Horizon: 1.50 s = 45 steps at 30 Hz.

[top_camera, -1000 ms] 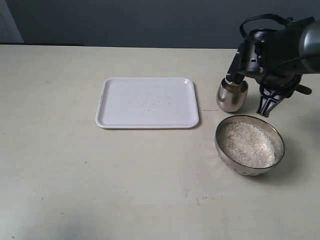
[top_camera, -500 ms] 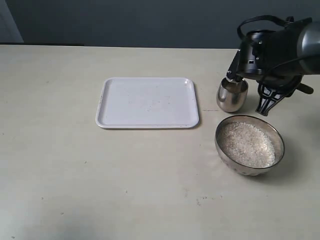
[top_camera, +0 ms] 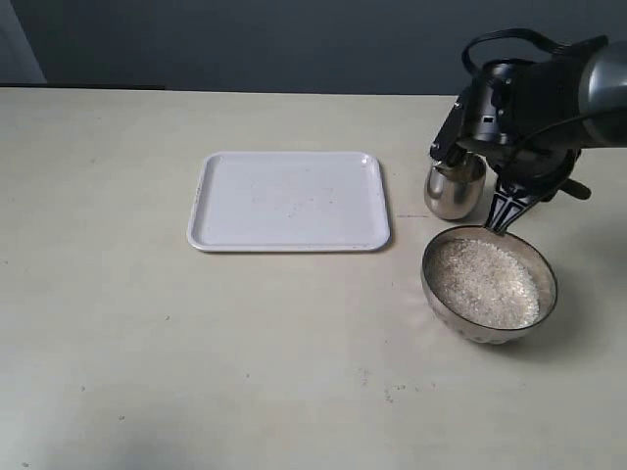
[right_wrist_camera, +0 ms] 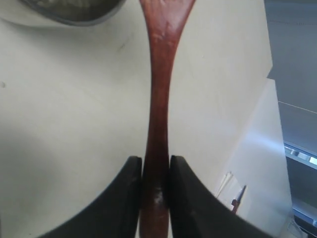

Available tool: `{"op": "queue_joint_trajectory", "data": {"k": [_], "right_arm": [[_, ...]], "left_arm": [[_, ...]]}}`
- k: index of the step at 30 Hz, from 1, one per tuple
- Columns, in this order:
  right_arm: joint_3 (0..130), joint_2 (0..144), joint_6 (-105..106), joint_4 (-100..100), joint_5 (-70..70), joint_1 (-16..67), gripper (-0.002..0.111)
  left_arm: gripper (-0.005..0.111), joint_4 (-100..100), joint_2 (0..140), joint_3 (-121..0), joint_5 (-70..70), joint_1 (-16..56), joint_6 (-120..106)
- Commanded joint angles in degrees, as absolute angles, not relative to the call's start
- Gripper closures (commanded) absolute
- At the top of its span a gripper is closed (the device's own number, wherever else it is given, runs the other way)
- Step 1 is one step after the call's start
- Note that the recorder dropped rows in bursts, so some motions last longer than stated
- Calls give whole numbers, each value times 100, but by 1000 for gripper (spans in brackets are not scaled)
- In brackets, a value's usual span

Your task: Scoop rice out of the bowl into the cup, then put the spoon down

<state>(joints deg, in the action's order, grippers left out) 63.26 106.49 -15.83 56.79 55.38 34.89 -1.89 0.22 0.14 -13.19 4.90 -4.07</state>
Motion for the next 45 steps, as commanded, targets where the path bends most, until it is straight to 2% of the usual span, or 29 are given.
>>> {"op": "queue_joint_trajectory", "data": {"k": [1, 12, 26, 35, 45], "right_arm": [[6310, 10665, -1507, 5580, 5532, 3486, 109], [6310, 10599, -1507, 5520, 5601, 3497, 109], [6351, 9921, -948, 4537, 4927, 3567, 109], [7002, 10056, -77, 3709, 4132, 4008, 109], [8073, 11062, 1070, 2746, 4095, 4415, 109]], "left_arm": [[106, -183, 0, 0, -1246, 528, -382], [106, -183, 0, 0, -1246, 528, -382], [106, -183, 0, 0, -1246, 528, -382], [106, -183, 0, 0, -1246, 528, -382], [106, -183, 0, 0, -1246, 528, -382]]}}
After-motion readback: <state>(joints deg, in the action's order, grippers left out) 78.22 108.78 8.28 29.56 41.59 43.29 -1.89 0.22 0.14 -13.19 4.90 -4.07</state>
